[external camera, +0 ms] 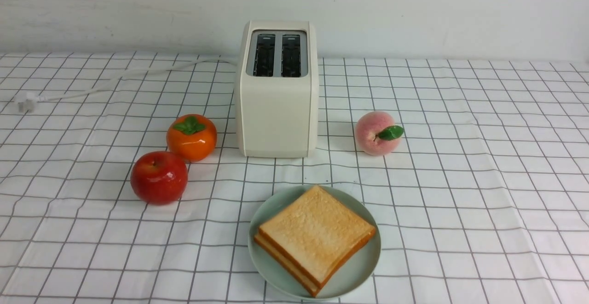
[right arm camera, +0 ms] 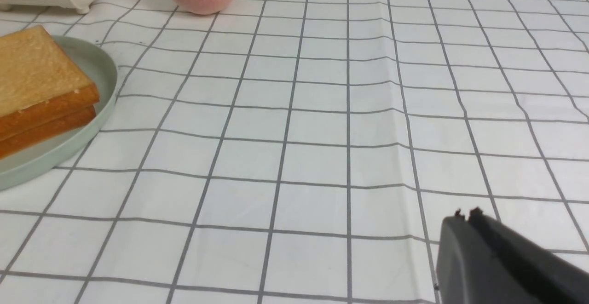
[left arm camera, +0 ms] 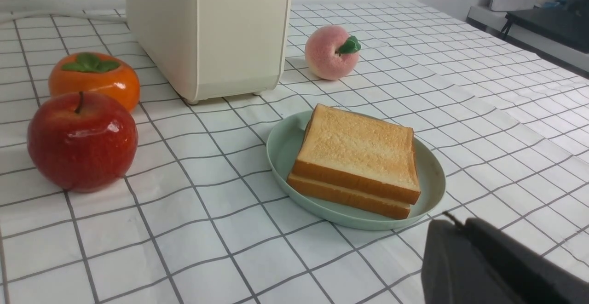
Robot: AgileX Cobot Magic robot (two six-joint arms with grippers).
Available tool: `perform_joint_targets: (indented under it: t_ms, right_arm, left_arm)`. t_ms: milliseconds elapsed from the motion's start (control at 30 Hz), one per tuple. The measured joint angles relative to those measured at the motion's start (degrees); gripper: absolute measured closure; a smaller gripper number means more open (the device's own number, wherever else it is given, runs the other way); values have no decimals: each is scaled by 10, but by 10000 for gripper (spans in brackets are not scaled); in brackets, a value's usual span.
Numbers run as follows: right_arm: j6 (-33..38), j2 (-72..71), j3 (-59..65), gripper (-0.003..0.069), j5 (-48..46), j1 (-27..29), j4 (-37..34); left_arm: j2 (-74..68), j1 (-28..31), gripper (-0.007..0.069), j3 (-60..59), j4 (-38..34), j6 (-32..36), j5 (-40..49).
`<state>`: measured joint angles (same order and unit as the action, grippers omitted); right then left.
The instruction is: Take toasted bread from bread machine on white checkered table place on plate.
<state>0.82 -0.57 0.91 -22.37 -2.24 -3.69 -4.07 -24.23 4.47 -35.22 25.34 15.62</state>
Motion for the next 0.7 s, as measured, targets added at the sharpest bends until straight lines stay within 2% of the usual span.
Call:
perform_joint_targets:
  t_ms: [300,467,533,600,700]
  right_arm:
    - [0,0,0,659,0,0,-1]
    - [0,0,0,655,0,0,-2]
    - [0,0,0,655,0,0,-2]
    - [0,0,0,654,0,0,-2]
    - [0,0,0,649,0,0,-2]
  left_arm:
    - [0,0,595,0,0,0,-3]
    - [0,8,604,-15,11,-10,-90]
    - [5,37,637,-20,39,-30,-132]
    - [15,74,638,-22,76,-53,-146]
    - [39,162,638,-26,158,-138,-135]
